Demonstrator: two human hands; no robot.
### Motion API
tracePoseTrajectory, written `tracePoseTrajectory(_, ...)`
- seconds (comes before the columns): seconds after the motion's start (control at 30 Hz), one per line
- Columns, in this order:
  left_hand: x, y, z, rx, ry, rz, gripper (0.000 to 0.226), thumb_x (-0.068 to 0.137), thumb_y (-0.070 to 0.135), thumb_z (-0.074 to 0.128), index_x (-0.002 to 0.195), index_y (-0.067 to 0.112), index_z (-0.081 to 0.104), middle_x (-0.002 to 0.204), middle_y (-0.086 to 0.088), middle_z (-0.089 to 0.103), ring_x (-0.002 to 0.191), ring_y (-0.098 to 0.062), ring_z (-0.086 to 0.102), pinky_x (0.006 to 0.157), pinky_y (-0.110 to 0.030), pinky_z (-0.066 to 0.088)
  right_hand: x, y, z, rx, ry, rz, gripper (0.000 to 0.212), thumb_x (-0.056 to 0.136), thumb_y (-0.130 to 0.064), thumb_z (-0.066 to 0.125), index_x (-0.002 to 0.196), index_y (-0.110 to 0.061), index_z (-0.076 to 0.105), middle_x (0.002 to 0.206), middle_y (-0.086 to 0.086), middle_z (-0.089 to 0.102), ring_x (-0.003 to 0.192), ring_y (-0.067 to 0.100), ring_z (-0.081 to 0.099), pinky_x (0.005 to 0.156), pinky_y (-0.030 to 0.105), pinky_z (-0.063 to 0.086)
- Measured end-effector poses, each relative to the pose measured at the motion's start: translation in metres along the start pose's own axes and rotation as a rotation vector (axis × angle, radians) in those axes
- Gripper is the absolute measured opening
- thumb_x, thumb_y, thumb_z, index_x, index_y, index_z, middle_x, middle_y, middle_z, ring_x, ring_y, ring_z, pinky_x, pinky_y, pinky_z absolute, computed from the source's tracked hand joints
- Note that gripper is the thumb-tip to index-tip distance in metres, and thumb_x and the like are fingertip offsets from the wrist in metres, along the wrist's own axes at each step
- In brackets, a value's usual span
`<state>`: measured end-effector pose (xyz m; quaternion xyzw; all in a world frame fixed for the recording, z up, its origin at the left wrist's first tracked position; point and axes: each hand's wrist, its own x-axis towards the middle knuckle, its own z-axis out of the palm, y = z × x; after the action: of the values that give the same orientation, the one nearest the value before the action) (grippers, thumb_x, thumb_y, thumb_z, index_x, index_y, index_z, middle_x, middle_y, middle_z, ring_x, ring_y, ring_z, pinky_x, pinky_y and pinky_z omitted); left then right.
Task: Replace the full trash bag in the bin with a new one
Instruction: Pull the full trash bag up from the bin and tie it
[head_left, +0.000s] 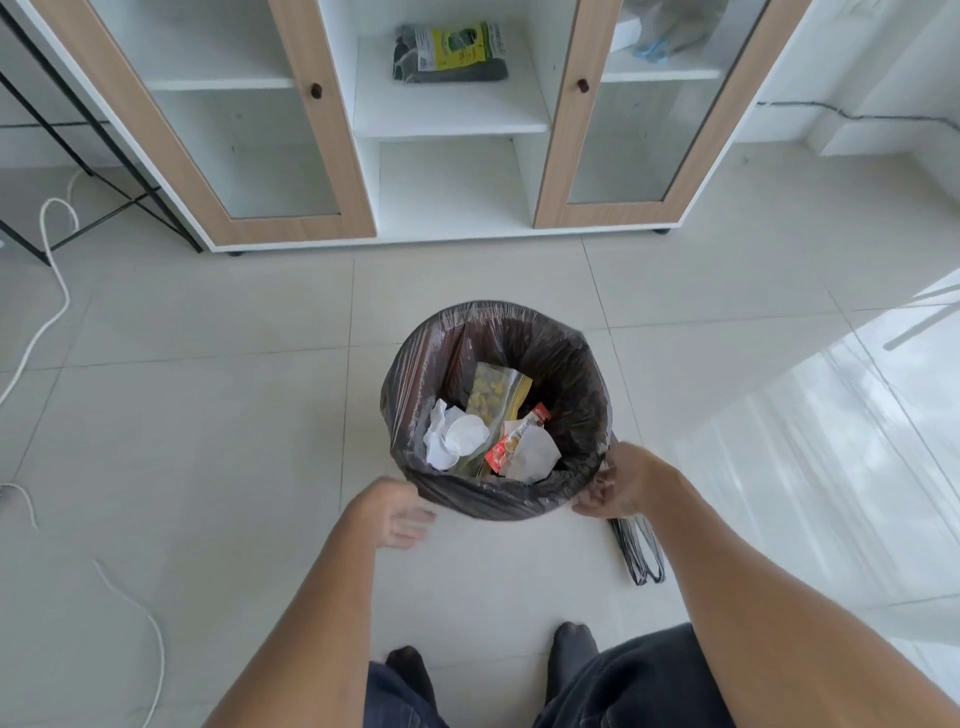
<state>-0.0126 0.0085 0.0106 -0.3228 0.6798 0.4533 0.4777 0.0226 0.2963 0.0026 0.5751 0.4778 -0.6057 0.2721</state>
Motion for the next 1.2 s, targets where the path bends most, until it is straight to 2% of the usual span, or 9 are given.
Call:
tracePoseTrajectory(0.13,0.005,-0.003,0.010,0.034,-0.062,-0.047,0.026,0.102,0.002,0.034,0.123,0.004,0.051,0.087,-0.004,0.070,0.094,-0.026,0.065,0.079,-0.035,0.054,0.004,0.002,-0.001,-0.004,0.001,0.027,0.027,0.096,0.000,0.033,0.075,-0.002,0.050,0.071,0.014,0.053,0.067,0.029,0.056,0.096,0.051,0.049)
tracePoseTrajectory(0.27,0.006,-0.002,0.014,-0.152,-0.091,-0.051,0.014,0.101,0.009,0.050,0.109,0.005,0.061,0.092,-0.009,0.071,0.085,-0.024,0.068,0.083,-0.037,0.054,-0.002,0.003,0.001,0.095,-0.061,0.017,0.027,0.096,0.002,0.033,0.085,0.002,0.058,0.087,0.018,0.064,0.084,0.033,0.063,0.091,0.051,0.050)
tracePoseTrajectory(0.47,0.010,-0.006,0.018,-0.443,-0.033,-0.083,0.015,0.102,0.008,0.048,0.091,0.001,0.055,0.088,-0.016,0.064,0.077,-0.030,0.063,0.092,-0.042,0.048,-0.005,0.007,-0.002,0.285,-0.117,0.045,0.028,0.103,-0.027,0.047,0.104,0.000,0.054,0.094,0.016,0.064,0.098,0.032,0.063,0.088,0.048,0.053)
tracePoseTrajectory(0.57,0.008,-0.005,0.023,-0.526,-0.030,-0.116,0.016,0.101,0.008,0.049,0.088,-0.001,0.050,0.096,-0.022,0.063,0.098,-0.039,0.064,0.096,-0.046,0.047,-0.004,0.007,-0.002,0.399,-0.166,0.063,0.035,0.102,-0.036,0.050,0.103,-0.001,0.055,0.095,0.016,0.064,0.104,0.031,0.062,0.096,0.046,0.051)
tracePoseTrajectory(0.63,0.008,-0.004,0.026,-0.592,-0.068,-0.133,0.013,0.102,0.009,0.048,0.104,-0.003,0.048,0.105,-0.025,0.061,0.114,-0.041,0.060,0.097,-0.049,0.046,-0.004,0.008,-0.003,0.437,-0.185,0.081,0.034,0.100,-0.036,0.053,0.100,-0.002,0.056,0.096,0.016,0.063,0.104,0.030,0.062,0.094,0.047,0.052)
tracePoseTrajectory(0.73,0.011,-0.005,0.026,-0.659,-0.110,-0.160,0.015,0.103,0.011,0.045,0.111,-0.001,0.049,0.092,-0.019,0.062,0.090,-0.031,0.063,0.100,-0.048,0.043,-0.003,0.010,-0.005,0.474,-0.185,0.112,0.028,0.097,-0.031,0.061,0.091,-0.004,0.059,0.094,0.015,0.061,0.095,0.029,0.063,0.077,0.050,0.054)
tracePoseTrajectory(0.9,0.023,-0.005,0.028,-0.648,-0.015,-0.173,0.023,0.099,0.004,0.051,0.077,-0.001,0.050,0.071,-0.012,0.052,0.060,-0.017,0.046,0.083,-0.042,0.052,-0.002,0.013,-0.005,0.578,-0.234,0.128,0.017,0.093,-0.027,0.067,0.090,-0.010,0.063,0.096,0.010,0.068,0.091,0.028,0.067,0.075,0.048,0.054)
tracePoseTrajectory(1.07,0.021,-0.004,0.027,-0.637,-0.005,-0.082,0.015,0.102,0.009,0.049,0.094,-0.002,0.055,0.084,-0.018,0.063,0.072,-0.027,0.062,0.069,-0.044,0.059,0.002,0.011,-0.003,0.479,-0.141,0.063,0.031,0.096,-0.034,0.061,0.078,-0.009,0.054,0.080,0.006,0.061,0.075,0.021,0.061,0.067,0.031,0.051)
tracePoseTrajectory(1.2,0.019,-0.006,0.029,-0.591,0.059,-0.023,0.018,0.103,0.011,0.044,0.110,-0.001,0.055,0.085,-0.019,0.064,0.070,-0.026,0.062,0.071,-0.039,0.055,0.001,0.011,0.000,0.338,-0.067,0.029,0.035,0.099,-0.035,0.055,0.075,-0.012,0.047,0.069,0.003,0.054,0.065,0.017,0.053,0.056,0.023,0.039)
